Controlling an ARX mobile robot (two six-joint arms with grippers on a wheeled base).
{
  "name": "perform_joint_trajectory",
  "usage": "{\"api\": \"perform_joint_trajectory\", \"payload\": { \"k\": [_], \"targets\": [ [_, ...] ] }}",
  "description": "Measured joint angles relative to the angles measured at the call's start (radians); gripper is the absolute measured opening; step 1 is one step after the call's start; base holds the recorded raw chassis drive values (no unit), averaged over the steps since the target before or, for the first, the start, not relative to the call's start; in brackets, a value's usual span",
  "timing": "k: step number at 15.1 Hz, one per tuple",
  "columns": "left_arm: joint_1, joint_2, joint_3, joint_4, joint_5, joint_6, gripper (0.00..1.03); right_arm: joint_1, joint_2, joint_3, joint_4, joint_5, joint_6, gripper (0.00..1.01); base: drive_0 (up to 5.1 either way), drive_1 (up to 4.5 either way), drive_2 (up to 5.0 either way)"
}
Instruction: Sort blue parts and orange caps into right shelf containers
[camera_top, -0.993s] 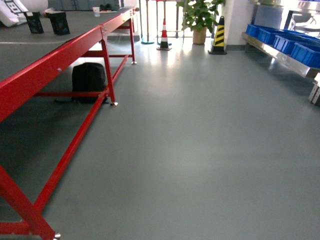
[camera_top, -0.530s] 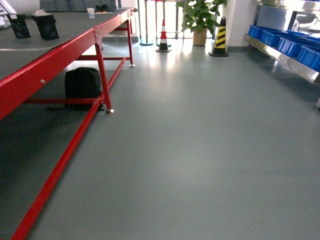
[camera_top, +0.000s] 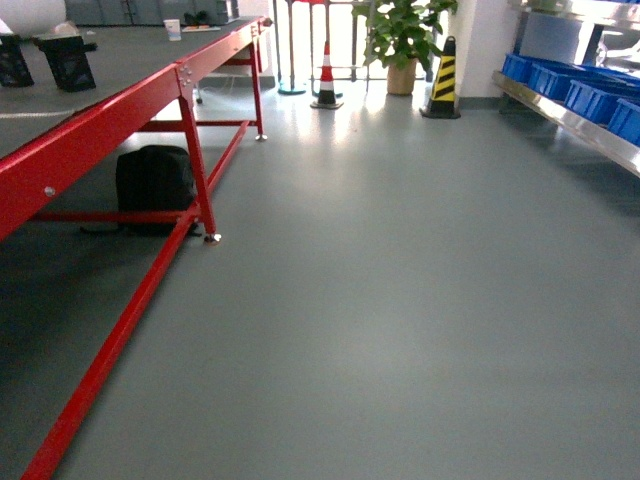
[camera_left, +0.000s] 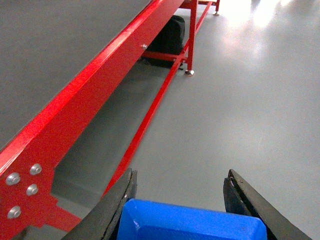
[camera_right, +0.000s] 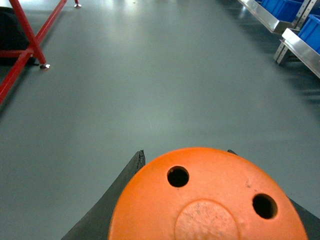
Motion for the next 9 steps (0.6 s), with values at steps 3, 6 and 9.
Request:
{"api": "perform_joint_trajectory", "payload": {
  "k": [3, 6, 9],
  "targets": [
    [0.000, 0.000, 0.000, 0.000, 0.000, 0.000, 0.45, 0.000, 0.000, 0.000, 0.000, 0.000, 0.000, 0.43, 0.1, 4.26, -4.1],
    [0.000, 0.000, 0.000, 0.000, 0.000, 0.000, 0.45, 0.000, 0.000, 0.000, 0.001, 0.000, 0.000, 0.42, 0.0, 4.22, -4.2],
    [0.001, 0.000, 0.000, 0.001, 0.000, 0.000, 0.45, 0.000, 0.000, 0.000, 0.000, 0.000, 0.000, 0.42, 0.0, 4.22, -4.2]
  ]
}}
